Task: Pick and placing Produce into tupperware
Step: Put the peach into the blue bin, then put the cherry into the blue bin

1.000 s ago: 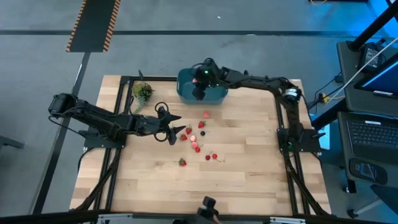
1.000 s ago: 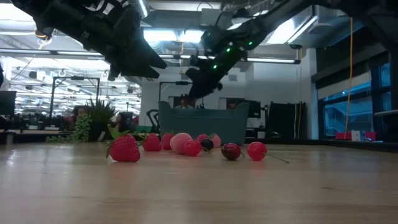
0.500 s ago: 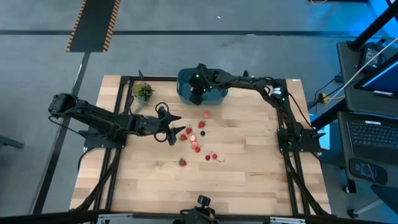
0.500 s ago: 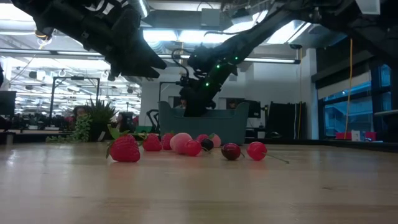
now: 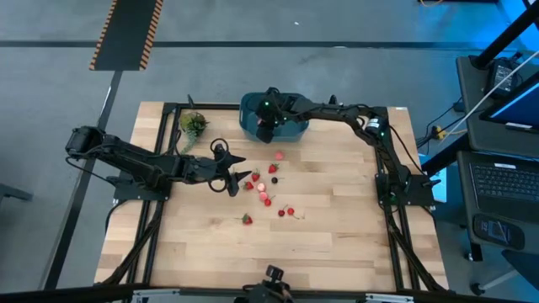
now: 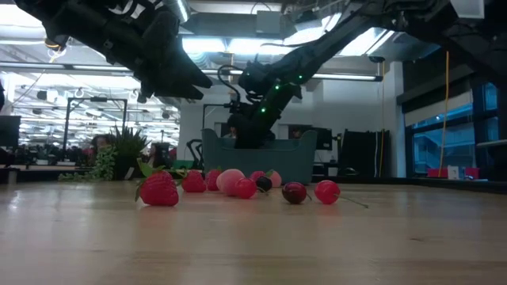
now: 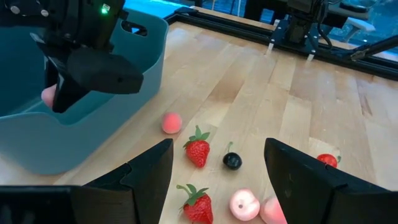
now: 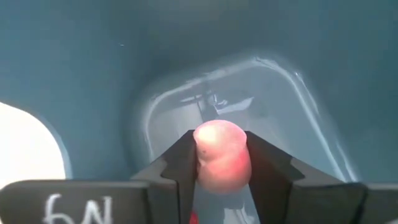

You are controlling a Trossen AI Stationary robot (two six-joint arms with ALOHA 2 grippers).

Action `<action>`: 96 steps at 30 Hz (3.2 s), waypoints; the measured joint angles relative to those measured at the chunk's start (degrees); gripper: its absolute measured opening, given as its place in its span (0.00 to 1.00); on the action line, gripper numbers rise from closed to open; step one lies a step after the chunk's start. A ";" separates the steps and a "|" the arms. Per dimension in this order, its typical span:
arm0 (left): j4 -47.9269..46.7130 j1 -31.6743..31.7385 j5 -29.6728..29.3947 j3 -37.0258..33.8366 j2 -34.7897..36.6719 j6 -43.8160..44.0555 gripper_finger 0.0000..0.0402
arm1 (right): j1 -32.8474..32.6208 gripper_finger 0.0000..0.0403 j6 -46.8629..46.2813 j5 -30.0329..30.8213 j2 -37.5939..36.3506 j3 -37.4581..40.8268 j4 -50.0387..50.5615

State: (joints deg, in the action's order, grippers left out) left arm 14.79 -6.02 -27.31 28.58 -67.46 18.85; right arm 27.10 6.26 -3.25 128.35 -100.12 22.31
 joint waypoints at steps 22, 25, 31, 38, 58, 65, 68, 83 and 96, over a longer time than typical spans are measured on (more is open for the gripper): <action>-0.33 0.00 0.00 0.00 0.00 -0.02 0.61 | -0.34 0.44 -0.01 0.04 0.00 0.00 -3.67; -0.33 0.00 0.00 0.00 -0.01 -0.04 0.61 | -0.34 0.44 0.00 0.13 -0.38 0.04 -3.31; -0.46 -0.02 0.00 0.00 0.00 -0.04 0.61 | -0.57 0.44 0.17 1.01 -5.73 0.04 -0.16; -0.64 -0.02 0.00 -0.02 0.00 -0.02 0.61 | -1.95 0.44 1.61 3.88 -14.04 0.98 4.89; 0.17 0.02 -0.39 -0.02 0.00 0.48 0.61 | -6.70 0.44 1.33 9.79 -40.50 46.49 -39.48; 1.39 0.00 -0.84 0.00 0.00 0.48 0.61 | -7.87 0.44 -0.30 9.44 -44.86 55.39 -44.85; 1.62 0.00 -0.94 -0.02 0.00 0.48 0.61 | -8.92 0.44 -1.69 9.24 -46.69 58.31 -46.92; 3.33 0.24 -0.96 -0.02 0.00 2.17 0.61 | -13.53 0.44 -9.05 9.17 -54.93 66.50 -48.50; 3.89 1.79 6.91 5.73 0.00 5.45 0.61 | -17.43 0.44 -12.39 9.09 -55.08 67.19 -46.47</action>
State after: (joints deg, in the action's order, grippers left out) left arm 18.68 -4.23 -20.40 34.31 -67.46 24.30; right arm 9.67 -6.13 5.85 73.28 -32.93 -24.17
